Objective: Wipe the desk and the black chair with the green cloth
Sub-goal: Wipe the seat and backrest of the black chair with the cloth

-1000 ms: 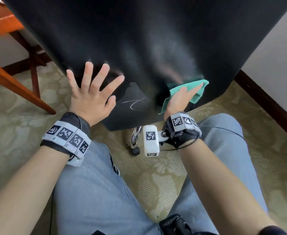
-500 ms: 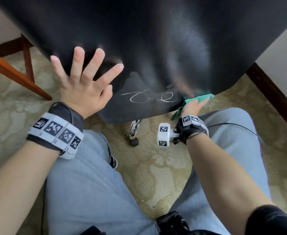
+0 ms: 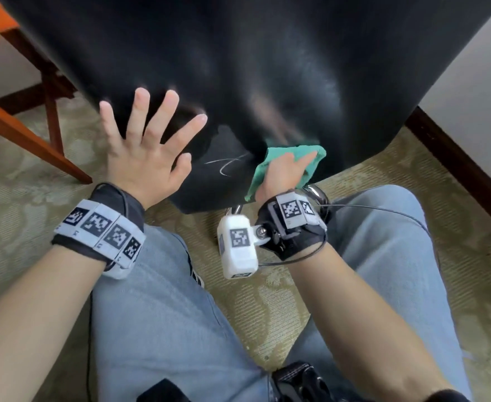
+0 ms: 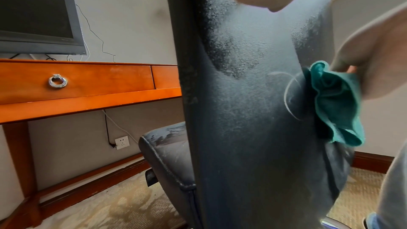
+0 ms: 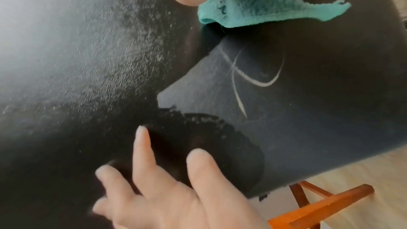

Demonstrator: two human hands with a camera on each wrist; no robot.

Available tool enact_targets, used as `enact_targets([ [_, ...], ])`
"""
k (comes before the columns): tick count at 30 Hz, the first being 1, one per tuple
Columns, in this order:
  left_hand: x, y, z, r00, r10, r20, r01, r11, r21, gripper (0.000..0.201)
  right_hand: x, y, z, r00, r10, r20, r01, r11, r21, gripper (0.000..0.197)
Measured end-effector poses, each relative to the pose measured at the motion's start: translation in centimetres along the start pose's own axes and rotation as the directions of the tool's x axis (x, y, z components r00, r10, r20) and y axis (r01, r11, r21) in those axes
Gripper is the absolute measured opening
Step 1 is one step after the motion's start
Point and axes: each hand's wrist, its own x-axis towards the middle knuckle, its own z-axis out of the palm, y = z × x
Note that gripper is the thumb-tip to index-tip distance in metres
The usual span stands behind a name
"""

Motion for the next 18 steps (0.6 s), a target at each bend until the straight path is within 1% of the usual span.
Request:
enact_targets([
  [2,-0.2,0.0,-0.1,1.000,-0.008,0.016,0.008,1.000,0.006,0.070,-1.3,0.1,0.8,0.997,-0.066,-0.051,0.060,0.993,-0.105,0.054],
  [3,-0.3,0.0,0.0,1.000,-0.014,0.017,0.014,1.000,0.016,0.070,-1.6,0.4,1.0,0.990,-0.119,-0.070,0.109,0.986,-0.130,0.056],
  [5,-0.2,-0.1,0.3,1.000,-0.014,0.010,0.013,1.000,0.028,0.070,-0.9,1.9,1.1,0.981,-0.167,-0.094,0.153,0.979,-0.137,0.057],
  [7,-0.1,-0.2,0.4,1.000,-0.004,-0.002,0.004,0.999,0.034,0.069,0.5,2.8,0.6,0.976,-0.161,-0.148,0.138,0.979,-0.151,0.057],
  [9,-0.3,-0.2,0.4,1.000,0.007,0.000,-0.007,0.999,0.034,0.069,2.2,3.5,-0.3,0.976,-0.101,-0.195,0.069,0.984,-0.162,0.056],
  [11,-0.5,-0.4,0.5,1.000,0.023,0.005,-0.023,0.999,0.046,0.068,3.2,3.8,-1.3,0.976,-0.071,-0.204,0.037,0.986,-0.165,0.056],
  [13,-0.4,-0.5,0.6,0.999,0.046,0.002,-0.046,0.997,0.065,0.068,3.8,4.5,-2.0,0.979,-0.075,-0.190,0.048,0.989,-0.142,0.058],
  [15,-0.3,-0.6,0.6,0.998,0.064,-0.002,-0.063,0.996,0.069,0.069,4.2,5.1,-2.5,0.983,-0.084,-0.161,0.059,0.986,-0.154,0.061],
  [18,-0.3,-0.6,0.5,0.998,0.056,0.008,-0.056,0.995,0.088,0.067,3.7,5.0,-3.2,0.992,-0.081,-0.097,0.064,0.984,-0.165,0.061],
])
